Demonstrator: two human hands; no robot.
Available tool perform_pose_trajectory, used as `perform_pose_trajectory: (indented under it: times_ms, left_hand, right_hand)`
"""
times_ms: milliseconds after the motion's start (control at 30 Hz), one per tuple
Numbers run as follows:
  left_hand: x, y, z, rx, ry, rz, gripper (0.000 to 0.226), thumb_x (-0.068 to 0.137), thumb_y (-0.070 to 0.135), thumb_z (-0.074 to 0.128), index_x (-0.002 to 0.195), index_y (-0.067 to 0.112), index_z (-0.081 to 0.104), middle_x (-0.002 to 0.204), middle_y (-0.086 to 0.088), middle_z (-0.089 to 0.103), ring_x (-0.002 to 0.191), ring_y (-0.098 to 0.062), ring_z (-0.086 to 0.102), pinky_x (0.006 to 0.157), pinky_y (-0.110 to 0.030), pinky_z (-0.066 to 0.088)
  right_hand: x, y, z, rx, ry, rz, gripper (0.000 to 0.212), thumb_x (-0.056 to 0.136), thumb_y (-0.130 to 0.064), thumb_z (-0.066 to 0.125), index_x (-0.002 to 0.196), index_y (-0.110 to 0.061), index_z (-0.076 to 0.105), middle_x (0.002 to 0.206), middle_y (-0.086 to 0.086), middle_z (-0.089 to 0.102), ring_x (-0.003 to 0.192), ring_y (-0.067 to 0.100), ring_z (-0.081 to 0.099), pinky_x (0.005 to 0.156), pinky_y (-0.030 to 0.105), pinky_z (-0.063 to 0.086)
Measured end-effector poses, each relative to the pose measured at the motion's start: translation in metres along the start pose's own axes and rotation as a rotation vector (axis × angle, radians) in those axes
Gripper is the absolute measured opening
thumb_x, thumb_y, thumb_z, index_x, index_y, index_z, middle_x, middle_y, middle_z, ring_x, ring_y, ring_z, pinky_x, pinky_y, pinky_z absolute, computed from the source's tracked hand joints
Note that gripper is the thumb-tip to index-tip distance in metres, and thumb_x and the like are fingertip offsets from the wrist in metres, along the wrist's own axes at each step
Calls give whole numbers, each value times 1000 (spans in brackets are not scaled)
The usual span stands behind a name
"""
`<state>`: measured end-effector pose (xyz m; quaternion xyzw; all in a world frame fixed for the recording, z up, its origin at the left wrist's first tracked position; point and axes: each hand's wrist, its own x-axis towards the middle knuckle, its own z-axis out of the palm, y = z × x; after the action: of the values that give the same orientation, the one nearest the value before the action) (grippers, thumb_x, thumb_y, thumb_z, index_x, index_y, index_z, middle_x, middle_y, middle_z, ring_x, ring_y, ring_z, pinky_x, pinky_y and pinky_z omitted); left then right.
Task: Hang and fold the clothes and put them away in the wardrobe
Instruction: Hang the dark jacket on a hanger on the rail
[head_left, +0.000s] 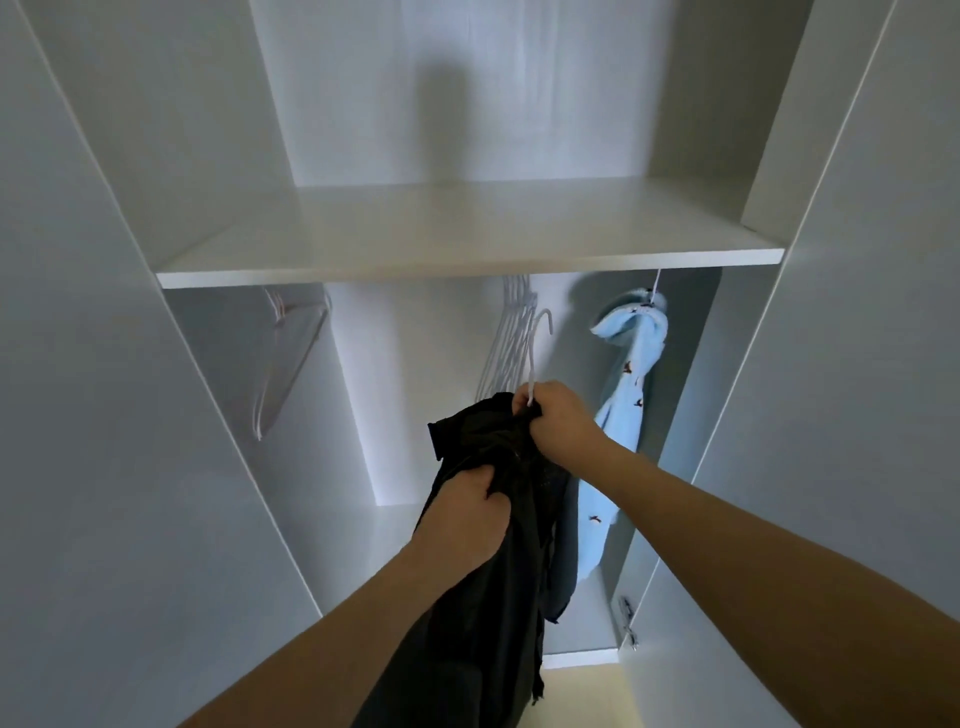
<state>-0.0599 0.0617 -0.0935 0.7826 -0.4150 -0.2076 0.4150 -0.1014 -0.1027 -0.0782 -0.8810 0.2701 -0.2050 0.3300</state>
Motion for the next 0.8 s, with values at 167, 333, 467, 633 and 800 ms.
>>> perform_pose_trajectory:
  times_ms: [167, 333, 467, 633, 800]
  left_hand:
    - [26, -11, 14, 24, 24, 3, 15, 91, 3, 42, 81, 13, 46, 74, 2, 47, 70, -12, 47, 66, -20, 38]
    - [65, -13, 34, 65, 3, -5, 21, 90, 2, 43, 73, 16, 42, 71, 1, 46, 63, -9, 43, 56, -16, 33]
    - [105, -5, 58, 84, 55, -30, 10, 91, 4, 42, 91, 11, 50, 85, -2, 52, 80, -18, 52, 71, -22, 38]
    - [160, 1, 87, 75, 82, -52, 10, 88, 3, 42, 85, 10, 49, 82, -5, 55, 83, -27, 57, 68, -26, 42]
    - [199, 3, 106, 73, 53, -78, 12, 89, 5, 42, 85, 11, 50, 76, -1, 51, 73, -18, 52, 65, -26, 42]
  right_hand:
    - [18, 14, 13, 63, 32, 116, 35, 75, 16, 37, 80, -11, 59, 85, 6, 58, 76, 15, 52, 56, 12, 38]
    - [44, 51, 5, 90, 23, 132, 33, 75, 15, 40, 79, -12, 60, 85, 3, 58, 80, 15, 53, 60, 9, 38]
    - [80, 79, -3, 87, 26, 113, 34, 73, 14, 41, 79, -13, 61, 89, 1, 59, 82, 12, 52, 59, 0, 36]
    - [124, 119, -18, 122, 29, 73, 35, 71, 14, 42, 78, -13, 62, 87, -1, 60, 85, 14, 55, 66, 3, 36]
    - [155, 141, -32, 109, 1, 85, 34, 77, 12, 42, 82, -13, 64, 88, -2, 60, 80, 10, 53, 62, 5, 36]
